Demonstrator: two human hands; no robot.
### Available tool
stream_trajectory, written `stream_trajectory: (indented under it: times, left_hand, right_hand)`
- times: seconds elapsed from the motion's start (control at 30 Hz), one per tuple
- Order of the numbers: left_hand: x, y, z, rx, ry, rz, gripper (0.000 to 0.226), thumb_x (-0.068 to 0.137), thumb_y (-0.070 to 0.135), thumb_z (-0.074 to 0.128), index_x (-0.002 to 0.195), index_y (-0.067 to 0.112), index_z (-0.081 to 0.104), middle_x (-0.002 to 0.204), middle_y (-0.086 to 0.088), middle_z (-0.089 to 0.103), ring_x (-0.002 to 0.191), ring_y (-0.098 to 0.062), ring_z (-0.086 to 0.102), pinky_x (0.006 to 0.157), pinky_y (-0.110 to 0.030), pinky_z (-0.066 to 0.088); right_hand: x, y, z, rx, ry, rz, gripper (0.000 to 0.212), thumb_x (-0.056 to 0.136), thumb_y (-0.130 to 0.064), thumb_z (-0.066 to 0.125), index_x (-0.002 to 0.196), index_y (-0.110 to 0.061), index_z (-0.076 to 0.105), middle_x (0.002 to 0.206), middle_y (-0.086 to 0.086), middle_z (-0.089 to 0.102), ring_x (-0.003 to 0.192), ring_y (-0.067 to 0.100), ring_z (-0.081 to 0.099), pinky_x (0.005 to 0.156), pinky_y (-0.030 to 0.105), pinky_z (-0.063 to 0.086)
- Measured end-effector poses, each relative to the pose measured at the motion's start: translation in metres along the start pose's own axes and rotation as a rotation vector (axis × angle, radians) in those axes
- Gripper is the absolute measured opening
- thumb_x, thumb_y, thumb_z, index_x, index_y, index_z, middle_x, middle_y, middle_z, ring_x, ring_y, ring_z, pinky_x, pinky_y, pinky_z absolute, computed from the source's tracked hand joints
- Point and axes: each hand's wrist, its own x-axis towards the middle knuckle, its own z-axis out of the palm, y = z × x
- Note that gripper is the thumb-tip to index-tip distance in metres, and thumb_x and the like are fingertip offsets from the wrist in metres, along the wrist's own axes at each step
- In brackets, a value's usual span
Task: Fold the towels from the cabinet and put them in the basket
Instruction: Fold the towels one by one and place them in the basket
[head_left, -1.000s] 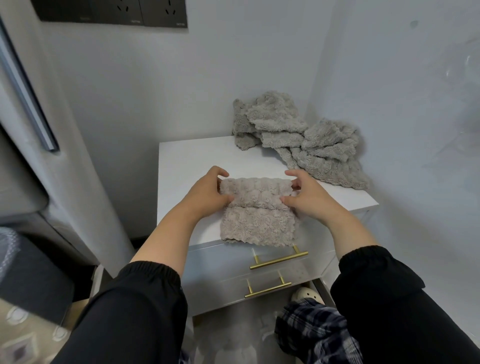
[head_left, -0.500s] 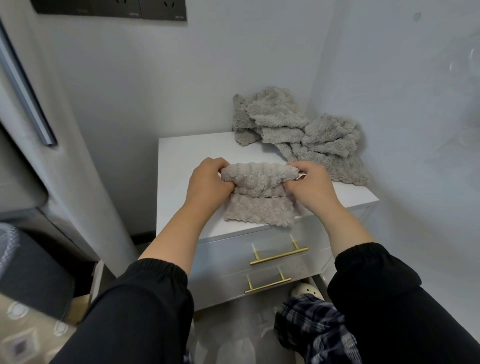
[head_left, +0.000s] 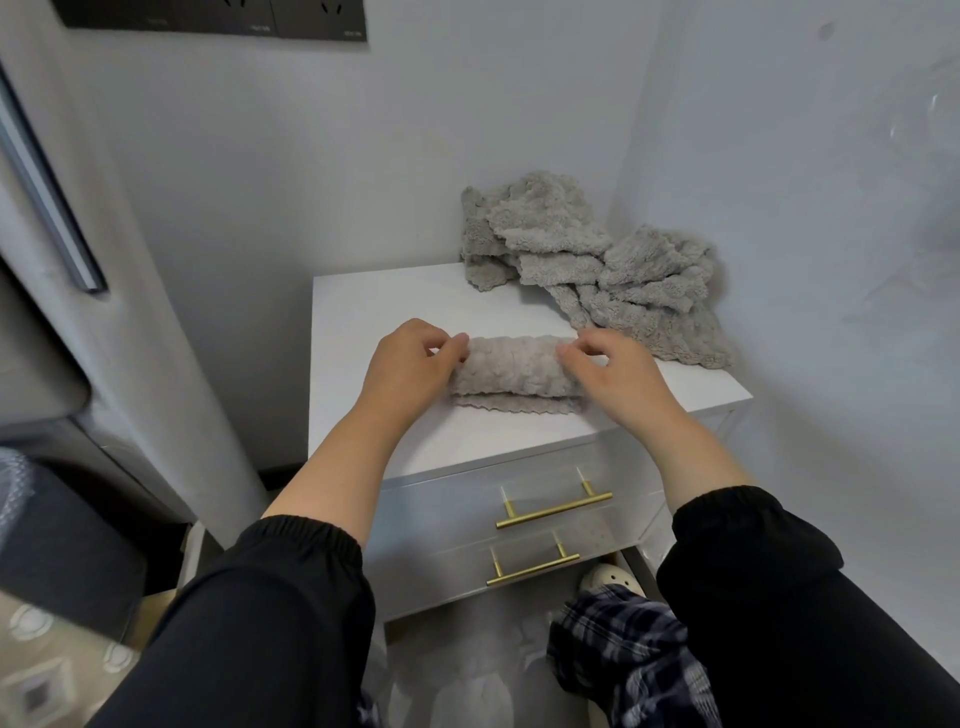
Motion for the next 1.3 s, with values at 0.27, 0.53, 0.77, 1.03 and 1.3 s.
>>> stream_trajectory:
  times: [0.27,0.53,0.77,1.03,1.3]
  left_hand:
    - [0.001,-0.003,0.005,0.064,-0.022,0.027,0.016,0.08,0.024,0.075,0.083,0.013,0.064,0.117,0.002,0.056,0.112,-0.012,0.049,0.083,-0.018,0.028]
    - [-0.001,-0.005,-0.003,0.008,-0.311,-0.05,0.074,0.081,0.024,0.075,0.144,0.022,0.036,0.139,-0.003,0.045,0.127,-0.014,0.041,0.093,-0.019,0.03]
    - [0.0,-0.006,-0.002,-0.093,-0.3,-0.063,0.036,0.072,0.015,0.081,0.105,0.012,0.065,0.099,-0.003,0.068,0.096,-0.021,0.064,0.084,-0.036,0.051]
    - [0.0,-0.002,0.008,-0.459,-0.213,-0.143,0.033,0.069,0.012,0.08,0.097,0.015,0.065,0.097,-0.005,0.071,0.091,-0.021,0.068,0.079,-0.029,0.054]
    - [-0.002,0.02,0.039,-0.693,-0.171,-0.207,0.038,0.072,0.007,0.075,0.109,0.01,0.064,0.099,-0.008,0.072,0.09,-0.023,0.069,0.08,-0.035,0.054]
  right_hand:
    - [0.004,0.005,0.003,0.055,-0.023,0.097,0.014,0.084,-0.018,0.071,0.085,-0.007,0.063,0.137,0.004,0.052,0.133,0.015,0.042,0.098,0.019,0.023]
    - [0.0,0.001,-0.008,0.114,-0.263,0.166,0.064,0.084,-0.013,0.071,0.139,-0.02,0.041,0.113,0.002,0.055,0.108,0.026,0.059,0.07,0.02,0.047]
    - [0.003,0.013,-0.01,0.213,-0.359,0.15,0.067,0.065,-0.024,0.086,0.124,-0.019,0.054,0.105,0.0,0.07,0.097,0.016,0.068,0.091,0.037,0.053]
    - [0.005,0.013,-0.002,0.897,-0.216,0.312,0.02,0.088,0.008,0.054,0.104,-0.002,0.061,0.095,0.011,0.069,0.09,0.024,0.065,0.079,0.031,0.054]
    - [0.006,0.008,0.007,1.195,0.06,0.507,0.021,0.098,-0.015,0.049,0.111,-0.004,0.061,0.11,0.013,0.068,0.096,0.024,0.066,0.074,0.036,0.053]
